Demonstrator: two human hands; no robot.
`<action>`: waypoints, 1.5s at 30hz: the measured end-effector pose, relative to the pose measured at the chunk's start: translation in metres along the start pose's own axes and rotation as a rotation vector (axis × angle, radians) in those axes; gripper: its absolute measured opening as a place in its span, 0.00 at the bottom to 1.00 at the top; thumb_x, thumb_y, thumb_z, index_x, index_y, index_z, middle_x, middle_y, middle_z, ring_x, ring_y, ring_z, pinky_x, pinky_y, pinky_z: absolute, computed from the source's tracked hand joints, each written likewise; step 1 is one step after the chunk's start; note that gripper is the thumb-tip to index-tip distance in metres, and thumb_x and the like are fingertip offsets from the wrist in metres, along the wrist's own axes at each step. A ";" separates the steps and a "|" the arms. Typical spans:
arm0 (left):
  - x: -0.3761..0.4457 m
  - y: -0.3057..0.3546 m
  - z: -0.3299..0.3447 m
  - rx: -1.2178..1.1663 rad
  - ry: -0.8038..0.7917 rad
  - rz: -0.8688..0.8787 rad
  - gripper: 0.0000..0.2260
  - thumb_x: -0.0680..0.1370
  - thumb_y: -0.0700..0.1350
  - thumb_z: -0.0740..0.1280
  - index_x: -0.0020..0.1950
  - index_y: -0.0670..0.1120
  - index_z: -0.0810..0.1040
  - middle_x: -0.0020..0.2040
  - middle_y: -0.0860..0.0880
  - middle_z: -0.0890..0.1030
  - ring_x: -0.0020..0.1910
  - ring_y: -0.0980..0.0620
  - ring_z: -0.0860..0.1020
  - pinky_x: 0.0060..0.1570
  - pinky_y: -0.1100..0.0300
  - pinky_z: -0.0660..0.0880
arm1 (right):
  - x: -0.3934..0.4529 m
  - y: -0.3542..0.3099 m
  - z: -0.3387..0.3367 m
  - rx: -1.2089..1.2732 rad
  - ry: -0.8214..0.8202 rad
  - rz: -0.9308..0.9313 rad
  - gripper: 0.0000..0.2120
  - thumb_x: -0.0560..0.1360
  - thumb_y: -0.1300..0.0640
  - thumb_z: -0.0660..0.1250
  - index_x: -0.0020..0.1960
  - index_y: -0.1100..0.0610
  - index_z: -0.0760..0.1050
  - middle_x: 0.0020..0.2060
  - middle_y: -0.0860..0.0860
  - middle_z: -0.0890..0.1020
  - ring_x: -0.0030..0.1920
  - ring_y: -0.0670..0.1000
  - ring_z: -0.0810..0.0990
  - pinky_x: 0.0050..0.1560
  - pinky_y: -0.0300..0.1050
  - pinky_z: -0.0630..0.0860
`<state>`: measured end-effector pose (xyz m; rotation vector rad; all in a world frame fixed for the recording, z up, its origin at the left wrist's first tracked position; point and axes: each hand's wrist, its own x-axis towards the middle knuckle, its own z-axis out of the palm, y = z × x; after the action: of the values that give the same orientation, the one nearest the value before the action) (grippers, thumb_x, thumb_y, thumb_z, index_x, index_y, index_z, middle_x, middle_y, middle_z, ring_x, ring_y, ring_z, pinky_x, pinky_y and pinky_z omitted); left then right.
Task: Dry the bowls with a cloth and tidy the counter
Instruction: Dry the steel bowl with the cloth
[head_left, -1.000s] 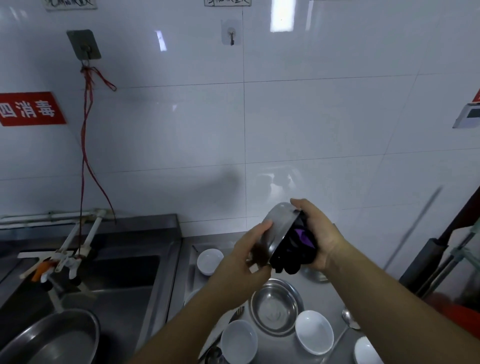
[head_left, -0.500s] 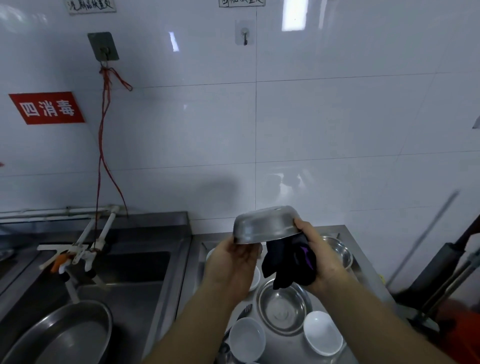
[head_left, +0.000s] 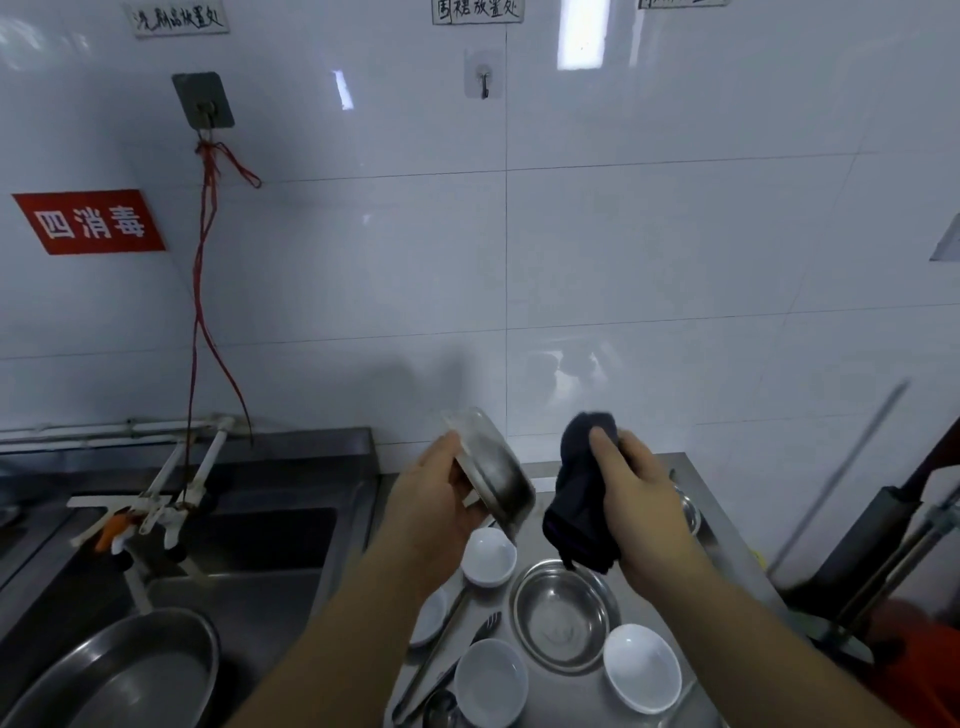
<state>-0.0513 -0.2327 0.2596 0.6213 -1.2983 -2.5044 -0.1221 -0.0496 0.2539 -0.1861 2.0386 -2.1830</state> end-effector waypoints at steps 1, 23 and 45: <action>-0.004 -0.003 0.004 0.028 -0.009 -0.009 0.15 0.85 0.49 0.66 0.66 0.40 0.81 0.60 0.37 0.86 0.56 0.40 0.86 0.58 0.42 0.83 | -0.002 -0.008 0.003 -0.072 -0.032 -0.138 0.12 0.78 0.37 0.67 0.53 0.43 0.82 0.44 0.46 0.87 0.44 0.45 0.86 0.47 0.46 0.79; -0.040 -0.001 0.007 0.222 -0.348 0.045 0.14 0.80 0.51 0.66 0.58 0.49 0.88 0.53 0.40 0.87 0.50 0.44 0.86 0.49 0.51 0.84 | 0.040 -0.034 0.009 0.015 -0.181 0.076 0.12 0.73 0.42 0.67 0.38 0.47 0.83 0.37 0.45 0.83 0.45 0.48 0.81 0.52 0.48 0.75; -0.019 -0.023 0.048 0.128 -0.182 0.179 0.11 0.86 0.49 0.64 0.59 0.52 0.87 0.61 0.44 0.86 0.63 0.44 0.84 0.60 0.54 0.82 | -0.023 0.001 0.059 0.432 0.059 0.229 0.12 0.83 0.48 0.67 0.65 0.49 0.78 0.57 0.54 0.87 0.56 0.54 0.87 0.57 0.57 0.83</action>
<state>-0.0583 -0.1775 0.2703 0.2914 -1.5158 -2.3906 -0.0885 -0.1030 0.2568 0.1557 1.4734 -2.4281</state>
